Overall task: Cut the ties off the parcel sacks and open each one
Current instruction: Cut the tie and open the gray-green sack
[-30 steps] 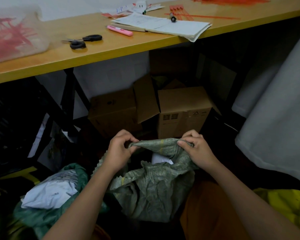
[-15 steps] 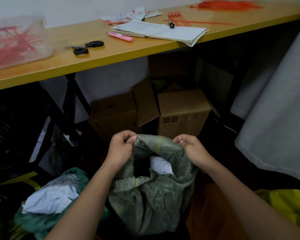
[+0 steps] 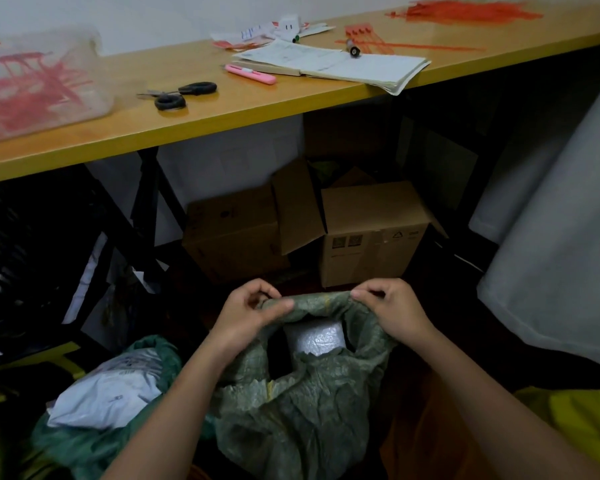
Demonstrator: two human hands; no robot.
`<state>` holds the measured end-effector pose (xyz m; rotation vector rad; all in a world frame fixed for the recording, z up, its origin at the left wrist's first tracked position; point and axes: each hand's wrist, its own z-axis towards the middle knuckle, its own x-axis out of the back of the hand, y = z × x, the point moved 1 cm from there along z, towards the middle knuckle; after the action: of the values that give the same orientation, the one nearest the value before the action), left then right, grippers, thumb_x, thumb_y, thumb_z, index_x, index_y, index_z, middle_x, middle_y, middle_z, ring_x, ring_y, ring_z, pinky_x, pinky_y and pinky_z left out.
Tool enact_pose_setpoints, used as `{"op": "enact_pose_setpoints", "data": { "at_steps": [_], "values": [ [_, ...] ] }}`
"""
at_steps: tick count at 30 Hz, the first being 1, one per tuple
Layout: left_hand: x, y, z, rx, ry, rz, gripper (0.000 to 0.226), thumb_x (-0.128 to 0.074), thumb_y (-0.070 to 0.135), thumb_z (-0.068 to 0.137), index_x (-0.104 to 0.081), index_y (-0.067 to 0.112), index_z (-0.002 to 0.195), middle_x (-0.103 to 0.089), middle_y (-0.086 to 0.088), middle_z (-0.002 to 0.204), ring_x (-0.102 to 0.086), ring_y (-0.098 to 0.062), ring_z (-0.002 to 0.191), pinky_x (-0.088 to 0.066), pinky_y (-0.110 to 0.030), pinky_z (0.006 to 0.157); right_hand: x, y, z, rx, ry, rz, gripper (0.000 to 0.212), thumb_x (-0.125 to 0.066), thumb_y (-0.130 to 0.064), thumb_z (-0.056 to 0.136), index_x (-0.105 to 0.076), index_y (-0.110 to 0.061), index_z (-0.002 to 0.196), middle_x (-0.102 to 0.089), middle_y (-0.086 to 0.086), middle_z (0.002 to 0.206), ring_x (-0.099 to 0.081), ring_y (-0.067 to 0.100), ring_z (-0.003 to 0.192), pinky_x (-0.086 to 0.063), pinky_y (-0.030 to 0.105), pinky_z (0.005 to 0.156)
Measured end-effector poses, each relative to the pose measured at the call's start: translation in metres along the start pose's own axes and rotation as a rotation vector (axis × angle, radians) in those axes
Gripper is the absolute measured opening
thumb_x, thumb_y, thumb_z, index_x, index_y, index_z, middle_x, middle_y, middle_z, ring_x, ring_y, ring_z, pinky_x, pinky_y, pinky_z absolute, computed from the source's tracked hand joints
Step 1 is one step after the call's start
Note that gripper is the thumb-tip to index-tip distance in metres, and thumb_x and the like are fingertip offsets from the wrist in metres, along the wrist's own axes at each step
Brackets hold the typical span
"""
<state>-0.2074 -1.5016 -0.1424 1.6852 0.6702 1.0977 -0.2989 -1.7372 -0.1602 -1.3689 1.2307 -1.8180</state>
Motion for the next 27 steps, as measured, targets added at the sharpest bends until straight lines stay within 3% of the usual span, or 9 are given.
{"op": "enact_pose_setpoints", "data": {
  "at_steps": [3,6,8,13,17,19,21,25,27],
  "values": [
    [0.000,-0.003,0.001,-0.137,-0.053,0.417,0.030,-0.088,0.021,0.065,-0.064,0.027,0.083,-0.050,0.003,0.094,-0.051,-0.007,0.085,-0.043,-0.021,0.076,0.002,0.005,0.003,-0.070,-0.012,-0.023,0.025,-0.066,-0.022,0.091,-0.069,-0.032,0.069,-0.072,-0.007,0.073,-0.067,0.006,0.075,-0.048,0.021,0.065],
    [0.005,-0.005,0.002,-0.266,0.064,0.698,0.018,-0.084,0.023,0.070,-0.072,0.029,0.082,-0.046,0.009,0.094,-0.041,-0.012,0.091,-0.035,-0.028,0.081,-0.003,0.011,0.004,-0.155,-0.063,0.020,0.023,-0.060,-0.023,0.096,-0.071,-0.013,0.078,-0.070,0.023,0.084,-0.066,0.037,0.079,-0.052,0.037,0.068],
    [0.011,-0.006,0.002,-0.280,0.088,0.774,0.013,-0.082,0.030,0.072,-0.074,0.032,0.083,-0.051,0.016,0.089,-0.042,-0.010,0.092,-0.035,-0.030,0.079,-0.006,0.013,0.002,-0.215,-0.074,0.100,0.022,-0.056,-0.022,0.098,-0.069,-0.012,0.082,-0.068,0.028,0.086,-0.064,0.038,0.073,-0.054,0.049,0.074],
    [0.017,-0.013,0.001,-0.030,0.043,0.440,0.008,-0.074,0.019,0.083,-0.075,0.026,0.080,-0.070,0.011,0.080,-0.063,-0.004,0.079,-0.052,-0.026,0.073,-0.012,0.010,-0.003,-0.242,-0.128,0.297,0.020,-0.046,-0.016,0.102,-0.056,-0.028,0.087,-0.050,0.014,0.079,-0.043,0.024,0.070,-0.036,0.038,0.063],
    [0.006,-0.020,-0.001,0.102,0.040,0.319,0.027,-0.057,0.019,0.095,-0.064,0.008,0.071,-0.050,0.002,0.056,-0.045,-0.007,0.048,-0.037,-0.024,0.054,-0.013,0.004,-0.006,-0.189,-0.248,0.247,0.010,-0.050,-0.038,0.099,-0.054,-0.036,0.090,-0.052,0.008,0.080,-0.049,0.022,0.072,-0.043,0.033,0.067],
    [0.001,-0.024,-0.002,0.165,0.058,0.267,0.035,-0.052,0.019,0.098,-0.058,0.003,0.068,-0.046,-0.003,0.057,-0.043,-0.011,0.051,-0.034,-0.025,0.053,-0.012,0.007,-0.009,-0.183,-0.378,0.291,0.031,-0.070,-0.049,0.082,-0.050,-0.034,0.100,-0.063,0.011,0.088,-0.063,0.023,0.077,-0.050,0.029,0.068],
    [-0.002,-0.027,-0.002,0.198,0.067,0.221,0.036,-0.050,0.019,0.099,-0.050,0.006,0.066,-0.041,-0.007,0.060,-0.040,-0.018,0.053,-0.033,-0.026,0.054,-0.012,0.009,-0.011,-0.131,-0.445,0.258,0.052,-0.083,-0.042,0.071,-0.047,-0.034,0.107,-0.066,0.007,0.102,-0.069,0.015,0.086,-0.055,0.029,0.066],
    [-0.007,-0.029,-0.001,0.263,0.090,0.121,0.018,-0.053,0.014,0.097,-0.048,0.011,0.080,-0.044,-0.006,0.064,-0.037,-0.010,0.045,-0.032,-0.020,0.043,-0.017,0.010,-0.010,0.050,-0.329,0.087,0.029,-0.078,-0.027,0.080,-0.055,-0.032,0.095,-0.061,-0.006,0.096,-0.064,0.014,0.085,-0.054,0.040,0.074],
    [-0.007,-0.031,-0.001,0.299,0.087,0.069,0.017,-0.054,0.014,0.096,-0.046,0.013,0.082,-0.040,-0.002,0.057,-0.030,-0.006,0.036,-0.026,-0.018,0.036,-0.017,0.013,-0.010,0.066,-0.281,0.089,0.018,-0.076,-0.028,0.082,-0.059,-0.032,0.086,-0.062,-0.010,0.091,-0.062,0.009,0.087,-0.051,0.034,0.078]
  ]
}}
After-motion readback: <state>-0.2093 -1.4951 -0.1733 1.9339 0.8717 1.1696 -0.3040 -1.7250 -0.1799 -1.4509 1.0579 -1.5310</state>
